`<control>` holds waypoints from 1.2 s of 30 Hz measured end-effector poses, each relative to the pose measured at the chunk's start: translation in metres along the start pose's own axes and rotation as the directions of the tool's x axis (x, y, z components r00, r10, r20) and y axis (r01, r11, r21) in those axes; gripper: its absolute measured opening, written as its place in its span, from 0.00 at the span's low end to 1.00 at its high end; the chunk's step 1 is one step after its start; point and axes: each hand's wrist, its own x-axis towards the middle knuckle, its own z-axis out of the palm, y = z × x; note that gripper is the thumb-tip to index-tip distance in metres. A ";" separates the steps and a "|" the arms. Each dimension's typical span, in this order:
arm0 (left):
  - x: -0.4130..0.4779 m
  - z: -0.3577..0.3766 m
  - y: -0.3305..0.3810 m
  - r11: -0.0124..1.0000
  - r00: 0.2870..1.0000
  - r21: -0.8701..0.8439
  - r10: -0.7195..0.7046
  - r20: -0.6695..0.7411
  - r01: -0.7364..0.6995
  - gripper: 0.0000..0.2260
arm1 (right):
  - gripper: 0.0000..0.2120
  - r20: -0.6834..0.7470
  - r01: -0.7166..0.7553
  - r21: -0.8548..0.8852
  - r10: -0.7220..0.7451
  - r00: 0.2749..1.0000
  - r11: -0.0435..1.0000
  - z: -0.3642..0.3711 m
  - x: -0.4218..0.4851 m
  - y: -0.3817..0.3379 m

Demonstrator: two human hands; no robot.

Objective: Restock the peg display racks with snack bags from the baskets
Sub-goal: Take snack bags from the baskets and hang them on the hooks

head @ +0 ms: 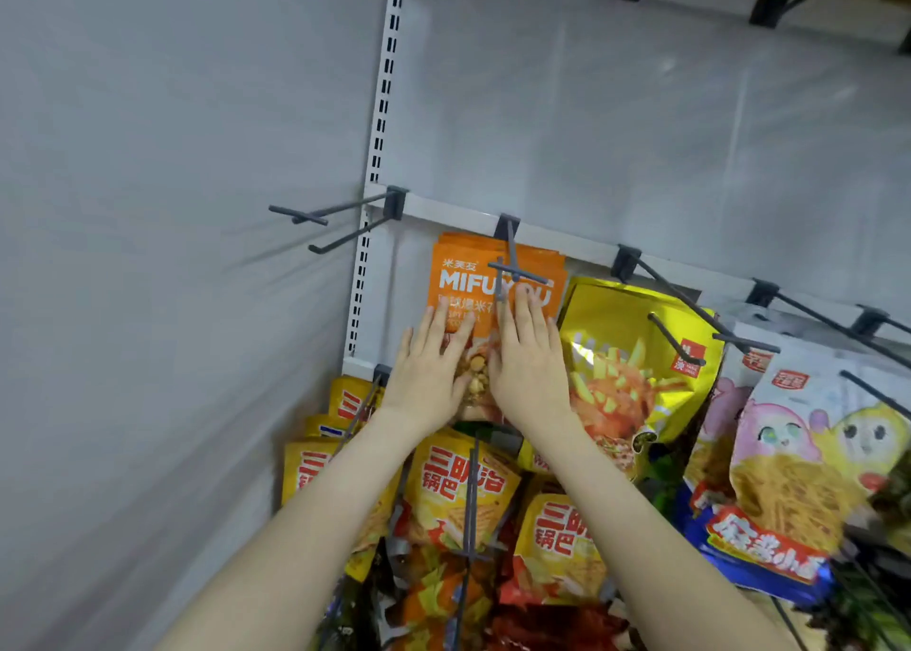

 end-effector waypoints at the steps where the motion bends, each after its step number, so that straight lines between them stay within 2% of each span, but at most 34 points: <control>1: -0.010 0.000 0.000 1.000 1.000 -0.028 -0.005 0.008 0.006 0.33 | 0.30 -0.004 0.009 0.046 -0.008 1.000 0.999 -0.003 -0.009 -0.003; 4: -0.052 0.000 0.005 0.992 0.999 -0.125 -0.025 -0.030 0.021 0.33 | 0.29 0.024 0.024 0.235 -0.030 0.999 0.972 -0.013 -0.054 -0.018; 8: -0.126 0.012 0.014 0.970 0.996 -0.239 -0.053 -0.068 0.035 0.26 | 0.22 0.109 -0.014 0.426 -0.036 0.993 0.905 -0.024 -0.140 -0.039; 12: -0.206 0.031 0.029 0.952 0.998 -0.301 -0.057 -0.004 0.053 0.21 | 0.19 0.301 -0.144 0.521 -0.023 0.954 0.841 -0.026 -0.224 -0.048; 18: -0.316 0.071 0.072 0.942 0.969 -0.293 -0.094 0.228 0.161 0.22 | 0.19 0.411 -0.157 0.559 -0.107 0.905 0.814 -0.026 -0.318 -0.052; 22: -0.364 0.089 0.111 0.943 0.930 -0.218 -0.172 0.326 0.251 0.19 | 0.20 0.585 -0.234 0.609 -0.231 0.777 0.758 -0.027 -0.377 -0.041; 25: -0.403 0.109 0.143 0.922 0.884 -0.191 -0.241 0.401 0.337 0.18 | 0.22 0.707 -0.285 0.595 -0.321 0.630 0.752 -0.025 -0.430 -0.015; 28: -0.442 0.134 0.170 0.862 0.782 -0.149 -0.350 0.516 0.484 0.19 | 0.22 0.801 -0.361 0.527 -0.308 0.513 0.769 -0.017 -0.477 0.017; 33: -0.518 0.182 0.191 0.794 0.616 -0.019 -0.455 0.643 0.608 0.18 | 0.20 0.928 -0.482 0.339 -0.204 0.312 0.808 0.011 -0.555 0.064; 36: -0.556 0.205 0.198 0.741 0.511 0.023 -0.484 0.710 0.671 0.19 | 0.19 0.955 -0.410 0.289 -0.229 0.190 0.865 0.029 -0.602 0.081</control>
